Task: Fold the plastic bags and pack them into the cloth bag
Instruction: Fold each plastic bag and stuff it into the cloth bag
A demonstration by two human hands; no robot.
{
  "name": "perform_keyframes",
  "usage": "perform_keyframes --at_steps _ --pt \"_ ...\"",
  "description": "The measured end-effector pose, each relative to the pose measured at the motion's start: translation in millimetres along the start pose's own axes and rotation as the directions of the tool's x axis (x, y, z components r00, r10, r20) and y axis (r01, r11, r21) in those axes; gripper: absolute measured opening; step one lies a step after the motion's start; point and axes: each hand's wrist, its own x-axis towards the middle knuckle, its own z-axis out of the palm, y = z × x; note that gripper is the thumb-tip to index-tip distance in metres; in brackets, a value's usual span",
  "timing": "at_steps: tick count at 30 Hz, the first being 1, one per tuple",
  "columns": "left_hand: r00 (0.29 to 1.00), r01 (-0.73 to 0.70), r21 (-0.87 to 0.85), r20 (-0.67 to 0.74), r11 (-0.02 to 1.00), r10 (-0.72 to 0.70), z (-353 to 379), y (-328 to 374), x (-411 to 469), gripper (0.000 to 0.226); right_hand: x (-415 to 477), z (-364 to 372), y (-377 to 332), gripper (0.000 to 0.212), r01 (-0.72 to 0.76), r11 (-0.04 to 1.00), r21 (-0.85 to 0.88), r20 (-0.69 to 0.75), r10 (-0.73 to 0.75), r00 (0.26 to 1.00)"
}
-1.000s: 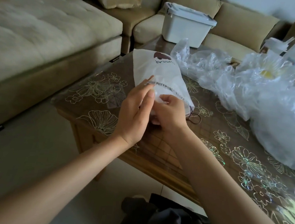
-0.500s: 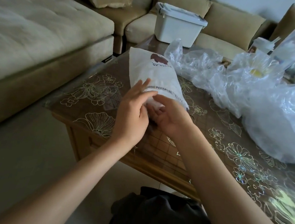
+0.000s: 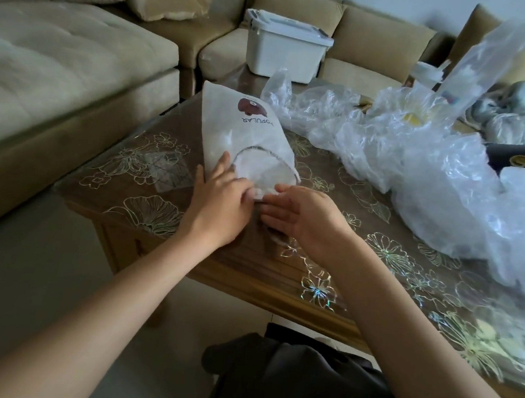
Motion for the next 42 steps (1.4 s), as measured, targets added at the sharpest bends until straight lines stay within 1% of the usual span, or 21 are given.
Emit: perform_keyframes --at_steps 2,4,6,8,10,12,14,17,19,21,23,26,28,29,31,32,34,36,38,40,42 --pt "0.995 -0.057 -0.090 -0.092 0.994 0.048 -3.4 -2.8 -5.0 0.032 -6.5 -17.5 1.3 0.014 0.074 0.991 -0.112 -0.073 -0.082 0.994" --pt "0.961 -0.188 -0.119 -0.227 0.975 0.158 -5.4 -0.9 -12.5 0.036 -13.9 -43.3 1.3 0.016 0.166 0.927 -0.337 -0.212 -0.246 0.946" --pt "0.904 -0.311 -0.033 -0.318 0.950 0.285 -8.3 1.5 -16.5 0.034 -19.3 -70.0 2.4 0.019 0.199 0.779 -0.595 -0.324 -0.460 0.827" --pt "0.847 -0.410 0.075 -0.339 0.909 0.410 -6.5 8.6 -17.5 0.025 -29.6 -99.0 1.9 0.030 0.168 0.647 -0.744 -0.387 -0.622 0.681" --pt "0.808 -0.467 0.153 -0.326 0.871 0.491 -3.3 12.5 -19.2 0.021 -36.8 -121.2 3.6 0.038 0.111 0.526 -0.843 -0.388 -0.739 0.551" --pt "0.796 -0.501 0.140 -0.313 0.854 0.518 6.6 31.5 -21.8 0.022 -46.9 -145.5 5.3 0.042 0.003 0.424 -0.906 -0.382 -0.819 0.429" --pt "0.800 -0.527 0.110 -0.269 0.843 0.536 19.9 54.3 -22.6 0.024 -55.9 -162.4 7.4 0.045 -0.091 0.367 -0.926 -0.373 -0.851 0.371" --pt "0.795 -0.580 0.112 -0.139 0.807 0.591 40.1 81.9 -16.6 0.024 -66.0 -180.9 11.2 0.048 -0.200 0.308 -0.930 -0.364 -0.851 0.378" --pt "0.830 -0.548 0.064 -0.085 0.834 0.551 49.2 94.8 -10.9 0.019 -67.7 -187.5 10.2 0.047 -0.234 0.214 -0.948 -0.293 -0.873 0.390" --pt "0.876 -0.480 0.009 -0.056 0.877 0.479 55.5 103.4 -7.7 0.014 -63.4 -185.9 4.8 0.047 -0.250 0.027 -0.968 -0.147 -0.867 0.476" --pt "0.918 -0.396 -0.036 -0.027 0.918 0.395 58.6 108.2 -7.8 0.017 -55.1 -178.6 -1.9 0.051 -0.250 -0.082 -0.965 -0.088 -0.794 0.602" --pt "0.969 -0.244 -0.129 -0.080 0.961 0.235 55.9 105.7 -11.1 0.016 -47.3 -169.4 -10.4 0.062 -0.285 -0.102 -0.953 -0.122 -0.732 0.670" --pt "0.965 -0.254 -0.138 -0.109 0.957 0.240 52.4 105.2 -12.0 0.015 -45.9 -162.2 -14.2 0.064 -0.266 -0.073 -0.961 -0.130 -0.731 0.670" --pt "0.960 -0.270 -0.143 -0.113 0.952 0.255 52.0 105.3 -13.3 0.015 -46.7 -158.7 -14.6 0.064 -0.240 -0.066 -0.968 -0.113 -0.742 0.660" --pt "0.952 -0.299 -0.142 -0.112 0.944 0.285 52.0 104.6 -9.9 0.016 -50.6 -149.0 -13.5 0.066 -0.177 -0.089 -0.980 -0.032 -0.811 0.584" --pt "0.952 -0.300 -0.158 -0.115 0.941 0.285 51.9 103.9 -9.0 0.021 -53.8 -142.6 -10.6 0.067 -0.136 -0.127 -0.983 0.034 -0.841 0.541" --pt "0.952 -0.300 -0.217 -0.131 0.929 0.277 50.0 106.1 -8.4 0.044 -59.5 -128.4 2.5 0.063 0.009 -0.216 -0.976 0.190 -0.838 0.511" --pt "0.967 -0.239 -0.362 -0.175 0.901 0.186 45.6 108.8 -8.9 0.063 -67.9 -110.5 26.1 0.047 0.235 -0.274 -0.933 0.359 -0.767 0.532" --pt "0.984 -0.072 -0.530 -0.174 0.845 -0.025 45.3 105.8 -5.1 0.072 -72.6 -97.1 48.4 0.042 0.371 -0.290 -0.882 0.466 -0.660 0.590" --pt "0.973 0.053 -0.647 -0.138 0.761 -0.185 45.1 99.7 -1.2 0.070 -68.9 -91.0 63.0 0.041 0.425 -0.295 -0.856 0.515 -0.566 0.644" --pt "0.977 0.067 -0.646 -0.112 0.761 -0.181 42.4 100.0 0.9 0.053 -63.7 -90.8 62.2 0.040 0.456 -0.261 -0.851 0.519 -0.553 0.652"
